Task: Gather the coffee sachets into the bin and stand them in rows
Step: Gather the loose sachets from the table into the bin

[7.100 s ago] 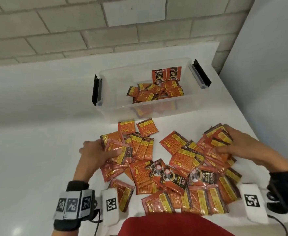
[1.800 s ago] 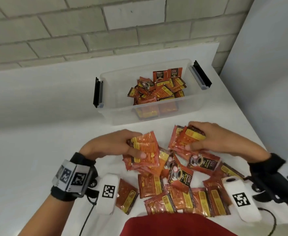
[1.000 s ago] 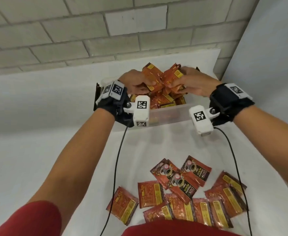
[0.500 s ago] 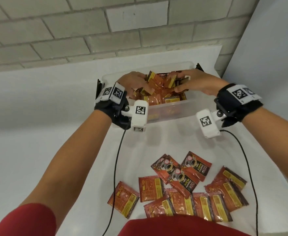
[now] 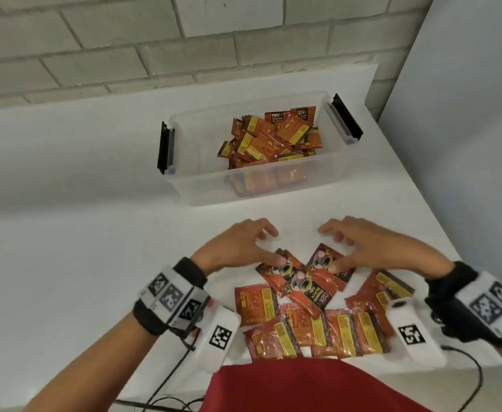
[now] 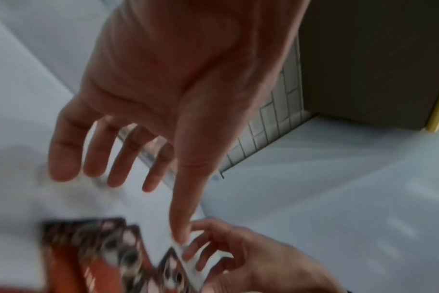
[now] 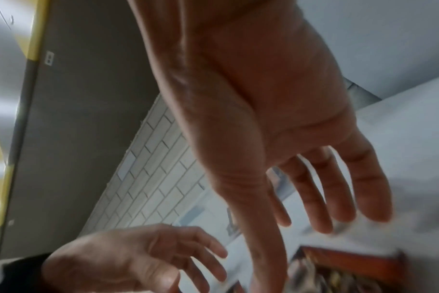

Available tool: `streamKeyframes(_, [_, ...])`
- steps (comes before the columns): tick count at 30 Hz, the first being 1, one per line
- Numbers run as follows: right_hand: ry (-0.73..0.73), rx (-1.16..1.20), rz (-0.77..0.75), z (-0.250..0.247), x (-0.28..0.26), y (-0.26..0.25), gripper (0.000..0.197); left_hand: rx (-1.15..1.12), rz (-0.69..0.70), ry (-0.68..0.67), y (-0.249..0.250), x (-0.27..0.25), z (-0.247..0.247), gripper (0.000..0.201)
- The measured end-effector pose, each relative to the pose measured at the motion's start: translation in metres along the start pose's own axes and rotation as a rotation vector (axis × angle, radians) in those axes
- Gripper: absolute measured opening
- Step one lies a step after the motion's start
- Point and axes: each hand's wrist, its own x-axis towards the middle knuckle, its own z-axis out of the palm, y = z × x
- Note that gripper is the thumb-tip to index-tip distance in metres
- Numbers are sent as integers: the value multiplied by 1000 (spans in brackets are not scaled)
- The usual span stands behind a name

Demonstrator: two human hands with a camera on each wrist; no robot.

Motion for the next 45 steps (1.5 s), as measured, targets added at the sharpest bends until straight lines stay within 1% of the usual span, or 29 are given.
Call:
streamKeyframes(2, [-11, -11, 39, 17, 3, 2, 85, 29, -42, -35, 5, 4, 19, 79])
streamKeyframes(4, [20, 36, 65, 26, 6, 3, 90, 115, -65, -17, 11, 9, 36, 97])
streamKeyframes(6, [38, 107, 76, 29, 8, 4, 85, 167, -75, 5, 17, 15, 46, 107])
streamKeyframes(7, [45, 115, 82, 28, 8, 5, 77, 173, -78, 5, 19, 17, 48, 108])
streamKeyframes(9, [70, 82, 91, 23, 7, 10, 57, 135, -92, -4, 21, 20, 46, 103])
streamKeyframes(11, [98, 75, 85, 17, 2, 21, 44, 48, -103, -21, 19, 22, 40, 87])
streamKeyframes(13, [139, 119, 71, 9, -15, 33, 38, -6, -99, -48, 15, 23, 32, 62])
streamKeyframes(15, [158, 135, 72, 5, -38, 42, 34, -65, -82, -68, 10, 23, 26, 47])
streamKeyframes(16, [133, 99, 111, 5, -50, 45, 36, -107, -68, -70, 7, 22, 23, 39])
streamKeyframes(17, [84, 50, 153, 7, -61, 48, 42, -150, -50, -65, 5, 19, 19, 28])
streamKeyframes(18, [29, 4, 185, 13, -69, 50, 54, -187, -31, -52, 4, 16, 14, 19])
streamKeyframes(19, [-20, -25, 199, 20, -75, 53, 67, -212, -17, -30, 3, 12, 8, 15])
streamKeyframes(20, [-57, -43, 218, 28, -78, 53, 72, -227, -11, 3, 2, 7, 0, 15])
streamKeyframes(22, [-60, -76, 242, 46, -79, 49, 68, -284, -11, 68, 0, -7, -16, 13])
streamKeyframes(24, [9, -107, 274, 56, -77, 46, 69, -389, -3, 100, -2, -25, -28, 18])
streamKeyframes(25, [54, -76, 286, 58, -75, 45, 68, -423, -3, 106, -4, -35, -31, 19])
streamKeyframes(27, [124, 87, 288, 58, -70, 44, 71, -428, -23, 83, -12, -55, -28, 20])
streamKeyframes(29, [147, 293, 281, 57, -65, 44, 80, -393, -74, 41, -25, -70, -17, 15])
streamKeyframes(30, [148, 378, 275, 56, -63, 43, 82, -373, -101, 21, -32, -76, -10, 14])
streamKeyframes(32, [173, 427, 257, 55, -59, 43, 75, -327, -152, 20, -47, -82, 5, 12])
streamKeyframes(35, [257, 421, 250, 51, -53, 47, 54, -128, -243, 111, -66, -84, 24, 19])
streamKeyframes(37, [316, 452, 248, 46, -48, 52, 43, -42, -271, 148, -72, -87, 32, 24])
streamKeyframes(41, [433, 661, 235, 33, -42, 66, 36, -150, -198, 161, -78, -83, 36, 24])
streamKeyframes(43, [496, 763, 235, 24, -42, 71, 40, -206, -175, 145, -80, -81, 33, 22])
streamKeyframes(45, [526, 860, 223, 15, -45, 69, 48, -307, -166, 127, -81, -80, 23, 21])
